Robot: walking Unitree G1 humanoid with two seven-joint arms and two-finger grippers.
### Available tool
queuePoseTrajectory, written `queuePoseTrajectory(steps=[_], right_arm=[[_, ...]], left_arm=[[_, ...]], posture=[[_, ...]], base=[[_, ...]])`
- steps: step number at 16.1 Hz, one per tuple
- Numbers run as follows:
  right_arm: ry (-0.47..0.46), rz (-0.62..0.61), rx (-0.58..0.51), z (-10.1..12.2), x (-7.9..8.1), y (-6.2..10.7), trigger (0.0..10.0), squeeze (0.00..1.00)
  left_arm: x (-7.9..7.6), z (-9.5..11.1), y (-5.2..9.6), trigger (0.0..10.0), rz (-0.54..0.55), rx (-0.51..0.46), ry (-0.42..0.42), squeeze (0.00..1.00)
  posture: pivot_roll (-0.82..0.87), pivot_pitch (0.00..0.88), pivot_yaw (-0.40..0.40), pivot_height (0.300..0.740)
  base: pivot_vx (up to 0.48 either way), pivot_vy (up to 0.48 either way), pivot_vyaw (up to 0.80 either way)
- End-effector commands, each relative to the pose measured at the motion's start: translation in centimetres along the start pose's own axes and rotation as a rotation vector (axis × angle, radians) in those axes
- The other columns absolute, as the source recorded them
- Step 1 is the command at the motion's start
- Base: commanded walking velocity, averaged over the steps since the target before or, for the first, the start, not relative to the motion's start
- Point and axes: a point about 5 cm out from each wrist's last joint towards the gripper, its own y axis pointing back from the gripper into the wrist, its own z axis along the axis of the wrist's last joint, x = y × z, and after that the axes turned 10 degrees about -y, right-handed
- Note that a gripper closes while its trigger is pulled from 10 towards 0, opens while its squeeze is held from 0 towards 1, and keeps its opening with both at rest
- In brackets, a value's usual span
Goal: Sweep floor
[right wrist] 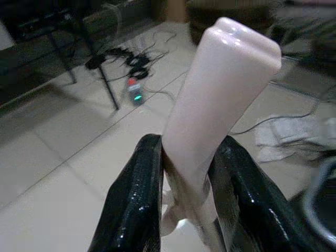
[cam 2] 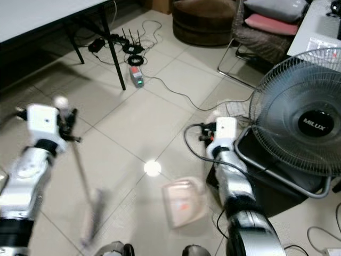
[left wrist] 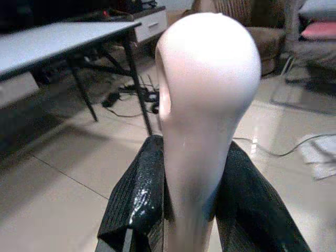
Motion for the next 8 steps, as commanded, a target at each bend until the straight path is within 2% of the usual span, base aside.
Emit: queuePoseTrajectory(steps=[1,2,4,5,6,8], right_arm=[[0.012,-0.033,-0.06,2.1,-0.2,0.5,4.3,0.0],[-0.001,-0.035,-0.077,2.6,0.1,1.1,10.0,0.0],[-0.058,-0.007,-0.104,3.3,1.5,2.4,10.0,0.0],[-0.075,0.003,-0.092,3.2,2.0,3.1,10.0,0.0],[-0.082,-0.006,-0.074,2.9,2.2,3.6,10.0,0.0],[-0.11,-0.04,-0.032,2.7,2.1,4.3,10.0,0.0]], left_arm=[[-0.4,1.4,0.0,10.0,-0.027,-0.047,-0.009,0.0],[-1.0,1.5,0.0,10.0,-0.065,-0.051,-0.044,0.0],[-1.9,1.6,0.4,10.0,-0.114,-0.072,-0.043,0.0],[-2.3,1.7,0.6,10.0,-0.136,-0.082,-0.077,0.0],[-2.5,1.7,0.7,10.0,-0.14,-0.078,-0.102,0.0],[-2.6,2.1,0.7,10.0,-0.119,-0.075,-0.094,0.0]], posture=[[-0.11,0.056,0.071,0.74],[-0.13,0.048,0.074,0.74],[-0.15,0.028,0.066,0.74],[-0.15,0.026,0.061,0.74],[-0.15,0.019,0.041,0.74],[-0.13,0.029,0.031,0.74]], base=[[0.0,0.0,0.0],[0.0,0.0,0.0],[0.0,0.0,0.0],[0.0,0.0,0.0],[0.0,0.0,0.0],[0.0,0.0,0.0]])
